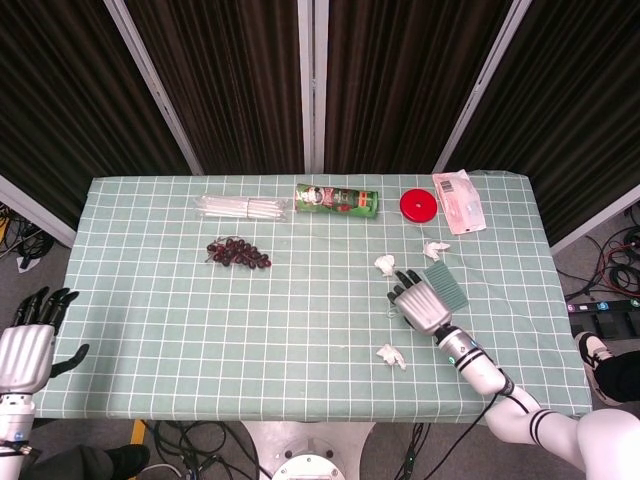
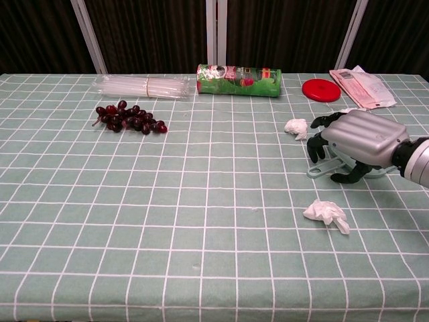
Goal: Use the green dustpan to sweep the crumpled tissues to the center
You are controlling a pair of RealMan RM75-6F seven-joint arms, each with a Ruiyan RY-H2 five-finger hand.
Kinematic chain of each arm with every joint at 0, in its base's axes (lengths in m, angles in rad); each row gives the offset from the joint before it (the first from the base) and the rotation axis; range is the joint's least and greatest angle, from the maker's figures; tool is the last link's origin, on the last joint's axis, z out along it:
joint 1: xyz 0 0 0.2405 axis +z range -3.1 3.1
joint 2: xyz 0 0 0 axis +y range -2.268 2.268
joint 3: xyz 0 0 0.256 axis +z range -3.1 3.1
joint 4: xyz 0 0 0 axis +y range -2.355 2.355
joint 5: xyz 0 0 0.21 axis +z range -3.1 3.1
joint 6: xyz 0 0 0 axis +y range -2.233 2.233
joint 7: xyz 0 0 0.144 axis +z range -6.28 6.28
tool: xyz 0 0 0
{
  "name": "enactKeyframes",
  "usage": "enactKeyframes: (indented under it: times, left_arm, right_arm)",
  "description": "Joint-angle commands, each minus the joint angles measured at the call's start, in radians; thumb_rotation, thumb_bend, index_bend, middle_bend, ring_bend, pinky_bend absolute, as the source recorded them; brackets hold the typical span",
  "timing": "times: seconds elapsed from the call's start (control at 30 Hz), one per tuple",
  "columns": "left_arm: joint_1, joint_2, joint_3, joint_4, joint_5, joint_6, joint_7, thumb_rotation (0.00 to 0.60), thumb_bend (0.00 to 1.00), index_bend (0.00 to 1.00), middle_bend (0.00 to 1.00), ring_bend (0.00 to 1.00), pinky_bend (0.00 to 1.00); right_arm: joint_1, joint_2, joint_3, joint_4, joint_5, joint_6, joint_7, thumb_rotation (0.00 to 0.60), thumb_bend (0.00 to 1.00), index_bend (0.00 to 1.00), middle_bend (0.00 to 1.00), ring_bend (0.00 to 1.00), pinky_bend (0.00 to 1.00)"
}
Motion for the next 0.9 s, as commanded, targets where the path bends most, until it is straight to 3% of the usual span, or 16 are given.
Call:
enactKeyframes:
  times: [0.03, 0.37, 0.53, 0.77, 0.9]
  left_arm:
    - [-0.001, -0.001, -0.001, 0.002, 0.000, 0.000, -0.002, 0.600, 0.23, 0.15, 0.12, 0.06, 0.12]
    - [0.002, -0.006, 0.001, 0.014, -0.001, -0.002, -0.015, 0.600, 0.23, 0.15, 0.12, 0.06, 0.12]
    - [0.004, -0.006, 0.002, 0.018, 0.000, 0.001, -0.019, 0.600, 0.23, 0.15, 0.12, 0.06, 0.12]
    - [0.006, 0.002, 0.001, 0.010, 0.005, 0.008, -0.017, 0.600, 0.23, 0.15, 0.12, 0.06, 0.12]
    - [0.000, 0.005, -0.001, -0.001, 0.012, 0.006, -0.002, 0.600, 0.23, 0.15, 0.12, 0.06, 0.12]
  right_arm:
    - [0.002, -0.005, -0.004, 0.004, 0.002, -0.003, -0.004, 0.600, 0.21, 0.44, 0.43, 0.12, 0.20]
    - [0.009, -0.018, -0.015, 0.020, 0.004, -0.001, -0.007, 0.600, 0.31, 0.51, 0.49, 0.17, 0.20]
    - [-0.003, 0.003, -0.005, -0.002, -0.005, 0.068, 0.031, 0.600, 0.33, 0.59, 0.53, 0.21, 0.20]
    - [-0.034, 0.156, 0.038, -0.197, 0.002, 0.190, 0.192, 0.600, 0.33, 0.65, 0.58, 0.25, 0.20]
    - [-0.005, 0.239, 0.078, -0.277, 0.016, 0.178, 0.388, 0.600, 0.33, 0.68, 0.60, 0.27, 0.21]
